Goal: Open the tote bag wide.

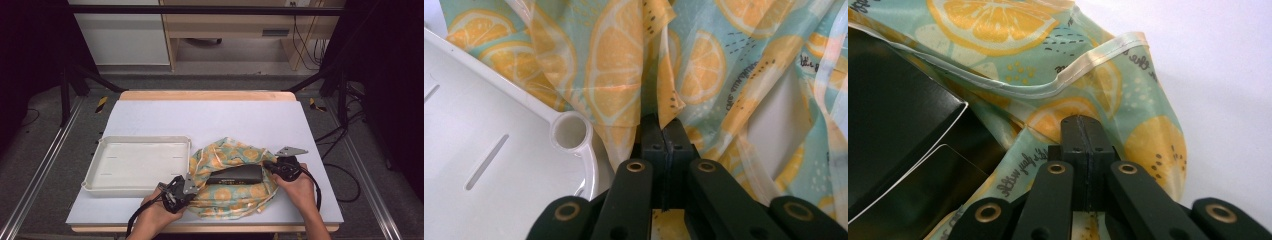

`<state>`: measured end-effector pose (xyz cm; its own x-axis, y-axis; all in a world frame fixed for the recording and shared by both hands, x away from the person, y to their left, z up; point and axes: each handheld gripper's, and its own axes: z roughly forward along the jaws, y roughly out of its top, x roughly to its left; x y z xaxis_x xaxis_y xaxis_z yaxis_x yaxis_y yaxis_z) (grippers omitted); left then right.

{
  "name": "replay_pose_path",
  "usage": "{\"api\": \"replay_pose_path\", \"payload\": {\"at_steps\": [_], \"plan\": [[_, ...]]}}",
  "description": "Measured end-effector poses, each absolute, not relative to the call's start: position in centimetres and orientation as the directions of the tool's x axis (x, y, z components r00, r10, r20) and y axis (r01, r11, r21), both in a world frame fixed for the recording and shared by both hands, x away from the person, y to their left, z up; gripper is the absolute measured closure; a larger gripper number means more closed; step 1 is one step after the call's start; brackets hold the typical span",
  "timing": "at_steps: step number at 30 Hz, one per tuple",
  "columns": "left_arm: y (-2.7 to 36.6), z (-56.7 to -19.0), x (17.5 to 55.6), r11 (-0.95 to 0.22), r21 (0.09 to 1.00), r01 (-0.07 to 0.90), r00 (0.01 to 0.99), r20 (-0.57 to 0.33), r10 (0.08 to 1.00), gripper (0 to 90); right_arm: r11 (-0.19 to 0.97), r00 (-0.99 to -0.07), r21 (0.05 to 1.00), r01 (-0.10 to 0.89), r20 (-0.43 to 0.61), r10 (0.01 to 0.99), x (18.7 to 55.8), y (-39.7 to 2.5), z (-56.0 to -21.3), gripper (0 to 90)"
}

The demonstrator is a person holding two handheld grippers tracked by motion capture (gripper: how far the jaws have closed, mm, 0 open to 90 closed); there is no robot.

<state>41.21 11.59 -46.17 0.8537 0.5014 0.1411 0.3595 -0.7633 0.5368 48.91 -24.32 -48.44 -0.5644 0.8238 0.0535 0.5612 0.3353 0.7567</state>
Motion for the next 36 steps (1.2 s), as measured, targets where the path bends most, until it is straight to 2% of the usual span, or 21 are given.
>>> {"api": "replay_pose_path", "payload": {"at_steps": [8,17,23,26,31,36], "plan": [[11.7,-46.2,41.2,-0.754,0.549,0.36,0.851,0.139,0.507,88.4,0.296,-0.545,0.812,0.503,0.032,0.838,47.7,-24.7,-47.1,90.0],[12.0,-45.1,41.1,-0.704,0.609,0.365,0.836,0.118,0.536,72.4,0.26,-0.529,0.866,0.426,0.006,0.849,45.3,-25.3,-44.6,88.7],[12.2,-43.5,40.7,-0.689,0.636,0.347,0.833,0.129,0.538,60.4,0.277,-0.545,0.878,0.39,-0.023,0.838,43.7,-24.9,-43.6,88.2],[12.2,-42.5,40.4,-0.677,0.657,0.331,0.834,0.131,0.535,57.4,0.284,-0.554,0.884,0.371,-0.035,0.832,42.8,-24.7,-43.1,88.1],[11.3,-40.7,40.8,-0.661,0.692,0.29,0.845,0.139,0.516,57.3,0.299,-0.578,0.889,0.346,-0.049,0.814,41.2,-24.1,-42.7,88.3],[9.2,-39.6,42.7,-0.67,0.692,0.267,0.858,0.145,0.492,65.2,0.329,-0.614,0.881,0.339,-0.058,0.787,40.0,-22.9,-42.9,88.6]]}}
